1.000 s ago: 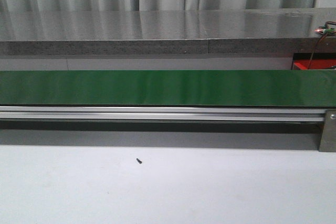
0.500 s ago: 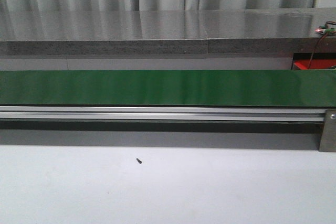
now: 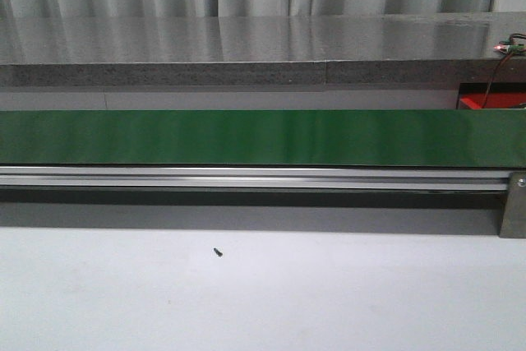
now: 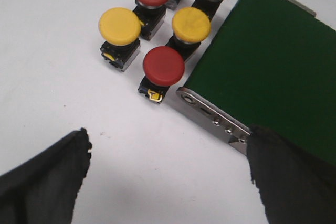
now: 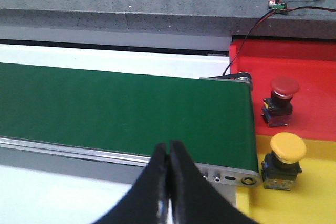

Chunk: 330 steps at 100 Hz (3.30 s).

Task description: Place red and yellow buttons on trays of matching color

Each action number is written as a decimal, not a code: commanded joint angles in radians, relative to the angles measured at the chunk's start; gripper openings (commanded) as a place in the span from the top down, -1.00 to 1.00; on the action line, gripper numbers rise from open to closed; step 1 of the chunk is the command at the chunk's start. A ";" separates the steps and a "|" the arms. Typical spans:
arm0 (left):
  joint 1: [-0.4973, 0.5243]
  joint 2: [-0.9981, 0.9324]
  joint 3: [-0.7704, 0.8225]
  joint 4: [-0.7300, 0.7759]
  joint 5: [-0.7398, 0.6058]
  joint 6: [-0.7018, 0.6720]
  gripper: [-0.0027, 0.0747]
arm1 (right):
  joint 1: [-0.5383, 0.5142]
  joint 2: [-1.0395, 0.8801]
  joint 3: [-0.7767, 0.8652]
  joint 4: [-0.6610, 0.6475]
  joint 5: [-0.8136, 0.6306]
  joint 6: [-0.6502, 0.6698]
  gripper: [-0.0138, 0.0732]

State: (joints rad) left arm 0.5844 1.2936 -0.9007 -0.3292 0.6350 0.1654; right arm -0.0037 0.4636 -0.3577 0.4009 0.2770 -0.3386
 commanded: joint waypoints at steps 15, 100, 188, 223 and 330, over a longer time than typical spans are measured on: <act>0.018 0.202 -0.213 -0.027 0.116 -0.030 -0.62 | -0.001 0.001 -0.027 0.012 -0.078 0.001 0.96; 0.016 0.539 -0.442 -0.045 0.162 -0.080 -0.58 | -0.001 0.001 -0.027 0.013 -0.081 0.001 0.96; 0.016 0.518 -0.442 -0.041 0.159 -0.078 0.31 | -0.001 0.002 -0.027 0.013 -0.081 0.001 0.96; 0.012 0.341 -0.442 -0.043 0.161 -0.056 0.31 | -0.001 0.002 -0.027 0.013 -0.081 0.001 0.96; -0.236 0.381 -0.511 -0.047 0.188 -0.034 -0.09 | -0.001 0.002 -0.027 0.014 -0.081 0.001 0.96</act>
State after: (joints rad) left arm 0.3532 1.7186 -1.3677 -0.3518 0.8531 0.1295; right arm -0.0037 0.4636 -0.3577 0.4031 0.2753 -0.3369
